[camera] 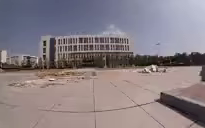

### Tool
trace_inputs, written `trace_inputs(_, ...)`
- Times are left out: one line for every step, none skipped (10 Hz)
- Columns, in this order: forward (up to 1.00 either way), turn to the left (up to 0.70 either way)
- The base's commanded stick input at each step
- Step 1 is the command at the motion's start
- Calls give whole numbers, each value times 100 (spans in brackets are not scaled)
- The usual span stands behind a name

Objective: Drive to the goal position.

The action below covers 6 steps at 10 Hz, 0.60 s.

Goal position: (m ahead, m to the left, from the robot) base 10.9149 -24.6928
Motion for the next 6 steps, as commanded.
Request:
trace_inputs(70, 0)
trace_inputs(70, 0)
trace_inputs(70, 0)
trace_inputs(70, 0)
trace_inputs(70, 0)
trace_inputs(70, 0)
